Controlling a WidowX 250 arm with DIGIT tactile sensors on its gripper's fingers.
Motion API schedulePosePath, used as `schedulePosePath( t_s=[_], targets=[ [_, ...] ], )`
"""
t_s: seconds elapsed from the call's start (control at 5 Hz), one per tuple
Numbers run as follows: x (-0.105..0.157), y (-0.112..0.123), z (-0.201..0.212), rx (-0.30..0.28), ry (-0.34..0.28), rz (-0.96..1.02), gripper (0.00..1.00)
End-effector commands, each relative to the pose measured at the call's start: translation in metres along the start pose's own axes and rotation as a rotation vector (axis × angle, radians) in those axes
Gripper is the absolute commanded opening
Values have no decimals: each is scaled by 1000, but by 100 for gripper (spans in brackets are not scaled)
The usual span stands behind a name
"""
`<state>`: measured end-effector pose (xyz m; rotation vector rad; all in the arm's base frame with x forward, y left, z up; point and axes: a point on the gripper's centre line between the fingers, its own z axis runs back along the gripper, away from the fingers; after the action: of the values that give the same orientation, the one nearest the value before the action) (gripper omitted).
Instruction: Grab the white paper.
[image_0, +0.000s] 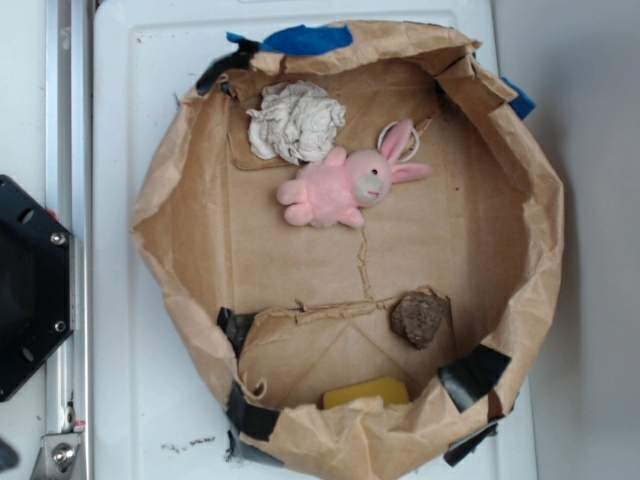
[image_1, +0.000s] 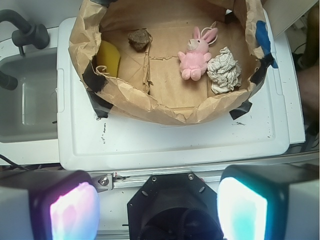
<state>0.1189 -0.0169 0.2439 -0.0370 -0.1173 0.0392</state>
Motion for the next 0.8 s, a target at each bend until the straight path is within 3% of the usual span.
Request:
schedulePosePath(
  t_s=[0.0, 0.2, 0.6],
  targets=[
    [0, 0, 0, 0, 0, 0, 100],
    [29, 9, -6, 19, 4, 28, 100],
    [75, 29, -16, -2, -14, 145, 100]
  ],
)
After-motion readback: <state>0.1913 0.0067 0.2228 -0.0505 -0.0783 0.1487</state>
